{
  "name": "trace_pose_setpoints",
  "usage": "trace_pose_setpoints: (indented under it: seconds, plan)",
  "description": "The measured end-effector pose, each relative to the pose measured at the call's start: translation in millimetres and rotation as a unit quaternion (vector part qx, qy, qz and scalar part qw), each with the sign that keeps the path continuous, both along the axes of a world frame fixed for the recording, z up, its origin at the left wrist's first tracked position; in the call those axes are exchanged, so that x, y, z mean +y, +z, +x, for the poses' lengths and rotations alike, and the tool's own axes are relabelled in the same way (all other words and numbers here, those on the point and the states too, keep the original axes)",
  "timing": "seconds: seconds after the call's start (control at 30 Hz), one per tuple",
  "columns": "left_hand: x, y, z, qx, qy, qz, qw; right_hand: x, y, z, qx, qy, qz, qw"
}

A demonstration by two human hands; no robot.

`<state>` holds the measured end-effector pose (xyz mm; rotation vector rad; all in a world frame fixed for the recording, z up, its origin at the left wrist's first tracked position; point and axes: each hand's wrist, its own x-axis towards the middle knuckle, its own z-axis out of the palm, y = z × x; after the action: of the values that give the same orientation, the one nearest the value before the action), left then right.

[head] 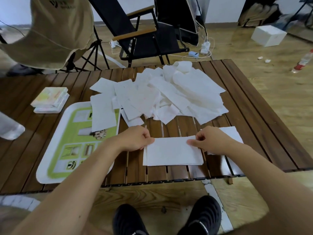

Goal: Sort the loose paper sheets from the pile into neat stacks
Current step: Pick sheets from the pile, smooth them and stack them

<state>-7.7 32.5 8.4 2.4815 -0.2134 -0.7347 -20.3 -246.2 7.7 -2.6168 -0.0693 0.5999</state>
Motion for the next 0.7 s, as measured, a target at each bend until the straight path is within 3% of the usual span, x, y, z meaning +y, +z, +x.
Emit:
trace_pose_setpoints:
  seconds: [0.13,0.27,0.37,0.47,0.53,0.63,0.7]
  plan:
    - [-1.3,3.5,4.2,-0.092,0.035,0.071,0.993,11.5,0.1,-0.4,-0.038,-0.004,-0.114,0.993]
    - [50.8,20.2,20.7,-0.25,0.218,0.125,0.935,18.5,8.9,-1.9,-0.061,-0.014,-0.167,0.984]
    - [96.1,1.1,23.6,-0.215,0.213,0.151,0.941,24.3,8.9,-2.5,-0.036,0.01,-0.148,0.988]
    - [106.5,-22.7,19.1,-0.234,0.205,0.104,0.945,25.4,6.4,-0.9,-0.017,0.016,-0.143,0.99]
    - [103.8,-29.2,19.5,-0.258,0.222,0.106,0.934,23.1,8.4,0.8,-0.022,0.019,-0.133,0.991]
    - [93.5,-24.4,24.7,-0.311,0.243,0.181,0.901,17.8,16.9,3.7,-0.047,0.01,-0.088,0.995]
    - [78.2,-0.3,23.2,-0.364,0.283,0.076,0.884,14.8,25.6,5.2,-0.08,-0.01,-0.018,0.997]
